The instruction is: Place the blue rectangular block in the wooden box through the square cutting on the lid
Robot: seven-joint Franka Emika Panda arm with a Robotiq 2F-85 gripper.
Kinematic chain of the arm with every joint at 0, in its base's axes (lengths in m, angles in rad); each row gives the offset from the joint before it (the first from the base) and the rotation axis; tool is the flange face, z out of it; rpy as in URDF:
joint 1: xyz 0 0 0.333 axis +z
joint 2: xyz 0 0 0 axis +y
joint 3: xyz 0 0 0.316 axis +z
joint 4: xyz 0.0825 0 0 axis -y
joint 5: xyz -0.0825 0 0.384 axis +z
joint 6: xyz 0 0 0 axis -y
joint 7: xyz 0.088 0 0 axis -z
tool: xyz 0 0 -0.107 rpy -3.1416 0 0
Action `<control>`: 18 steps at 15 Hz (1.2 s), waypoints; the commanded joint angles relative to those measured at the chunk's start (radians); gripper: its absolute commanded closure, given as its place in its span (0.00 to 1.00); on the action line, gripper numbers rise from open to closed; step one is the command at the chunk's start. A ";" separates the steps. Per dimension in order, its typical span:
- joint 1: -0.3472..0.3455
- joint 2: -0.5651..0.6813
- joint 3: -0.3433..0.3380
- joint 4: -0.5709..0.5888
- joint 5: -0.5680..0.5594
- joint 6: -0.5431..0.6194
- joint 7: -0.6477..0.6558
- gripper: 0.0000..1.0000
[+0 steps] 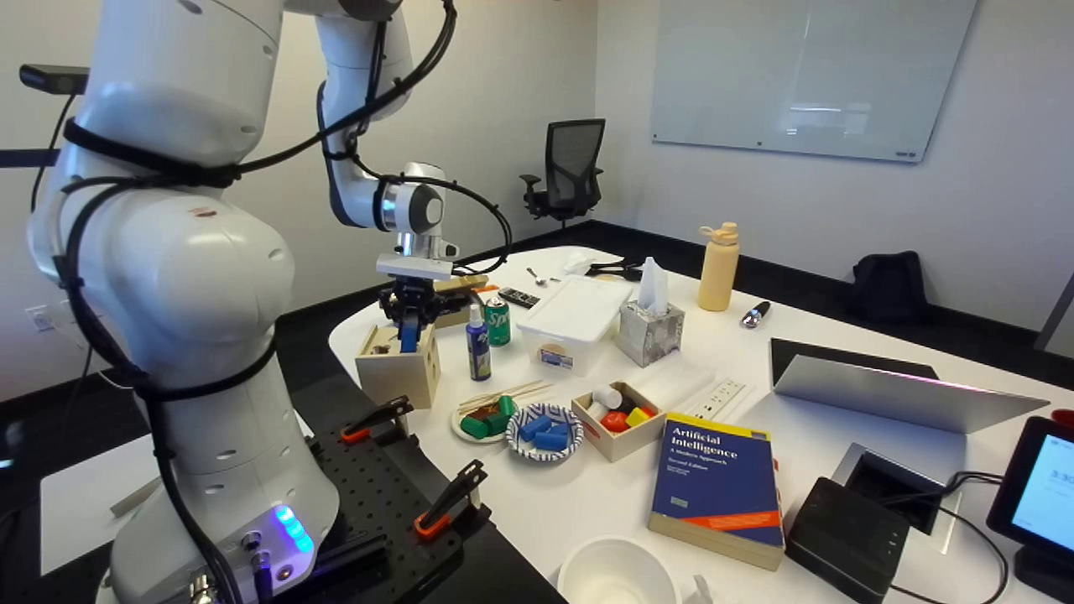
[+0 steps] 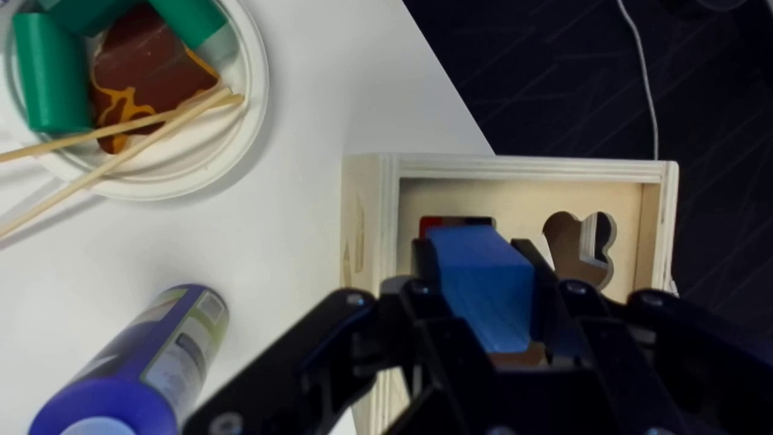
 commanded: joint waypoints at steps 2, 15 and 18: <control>0.040 0.011 -0.028 0.006 -0.056 0.041 0.082 0.91; 0.035 0.005 -0.015 0.009 -0.054 0.026 0.091 0.00; 0.024 -0.001 -0.011 0.014 -0.043 0.014 0.085 0.00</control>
